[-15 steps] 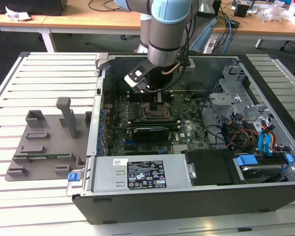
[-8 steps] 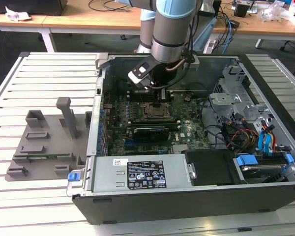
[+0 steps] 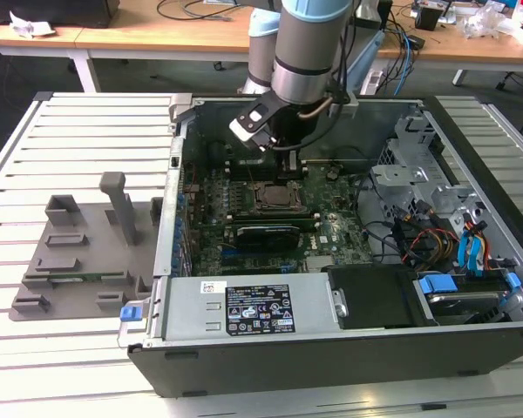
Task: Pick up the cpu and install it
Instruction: 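Close the cpu cover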
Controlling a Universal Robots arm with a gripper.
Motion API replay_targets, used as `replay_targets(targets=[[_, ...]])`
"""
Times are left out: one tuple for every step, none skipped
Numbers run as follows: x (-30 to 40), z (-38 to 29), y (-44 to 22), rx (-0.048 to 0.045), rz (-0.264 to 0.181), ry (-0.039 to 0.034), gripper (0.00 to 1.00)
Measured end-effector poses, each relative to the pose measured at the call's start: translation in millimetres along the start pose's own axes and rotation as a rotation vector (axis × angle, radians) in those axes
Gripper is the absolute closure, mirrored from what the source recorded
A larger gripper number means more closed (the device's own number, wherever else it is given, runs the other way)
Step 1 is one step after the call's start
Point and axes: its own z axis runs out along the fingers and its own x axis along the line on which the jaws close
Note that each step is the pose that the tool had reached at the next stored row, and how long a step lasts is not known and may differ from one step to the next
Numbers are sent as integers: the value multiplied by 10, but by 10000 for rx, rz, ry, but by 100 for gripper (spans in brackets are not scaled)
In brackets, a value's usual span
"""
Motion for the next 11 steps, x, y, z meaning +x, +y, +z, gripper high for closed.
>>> replay_targets(targets=[[0, -33, -1, 0, 0, 0, 89], [0, -86, -4, 0, 1, 0, 89], [0, -128, -6, 0, 0, 0, 89], [1, -175, -8, 0, 0, 1, 89], [1, -224, -10, 0, 0, 0, 89], [1, -251, -11, 0, 0, 0, 89], [1, -269, -12, 0, 0, 0, 89], [1, -288, -13, 0, 0, 0, 89], [2, -335, -15, 0, 0, 0, 89], [2, -380, -17, -1, 0, 1, 89], [2, -397, -18, 0, 0, 0, 89]])
